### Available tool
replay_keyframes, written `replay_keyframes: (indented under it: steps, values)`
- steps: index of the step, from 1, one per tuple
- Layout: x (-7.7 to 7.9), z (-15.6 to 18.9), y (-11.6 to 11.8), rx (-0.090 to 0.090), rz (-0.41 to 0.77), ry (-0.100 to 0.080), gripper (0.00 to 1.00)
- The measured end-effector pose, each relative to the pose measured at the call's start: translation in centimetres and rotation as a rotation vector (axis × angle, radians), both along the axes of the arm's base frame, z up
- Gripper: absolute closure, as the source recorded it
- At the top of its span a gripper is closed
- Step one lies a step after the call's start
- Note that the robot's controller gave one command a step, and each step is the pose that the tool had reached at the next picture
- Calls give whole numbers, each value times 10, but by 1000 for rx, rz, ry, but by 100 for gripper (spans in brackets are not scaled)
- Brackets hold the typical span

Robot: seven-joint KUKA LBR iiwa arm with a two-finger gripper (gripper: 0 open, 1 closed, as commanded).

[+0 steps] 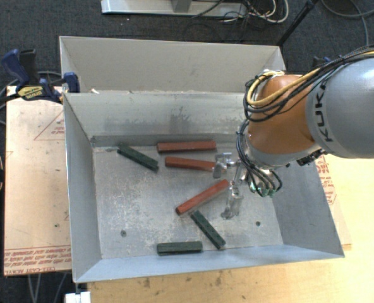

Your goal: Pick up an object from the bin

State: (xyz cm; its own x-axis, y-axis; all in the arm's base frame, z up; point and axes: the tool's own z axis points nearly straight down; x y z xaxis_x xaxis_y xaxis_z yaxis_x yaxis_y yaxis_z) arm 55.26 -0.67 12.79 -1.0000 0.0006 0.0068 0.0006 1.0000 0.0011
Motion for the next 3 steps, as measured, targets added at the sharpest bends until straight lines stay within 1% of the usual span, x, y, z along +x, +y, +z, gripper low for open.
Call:
replay_keyframes:
  steps: [1,2,3]
  values:
    - [2,4,0,0,0,-7,0]
    - [17,-50,12,0,75,-11,0]
    - [18,-74,13,1,70,-10,0]
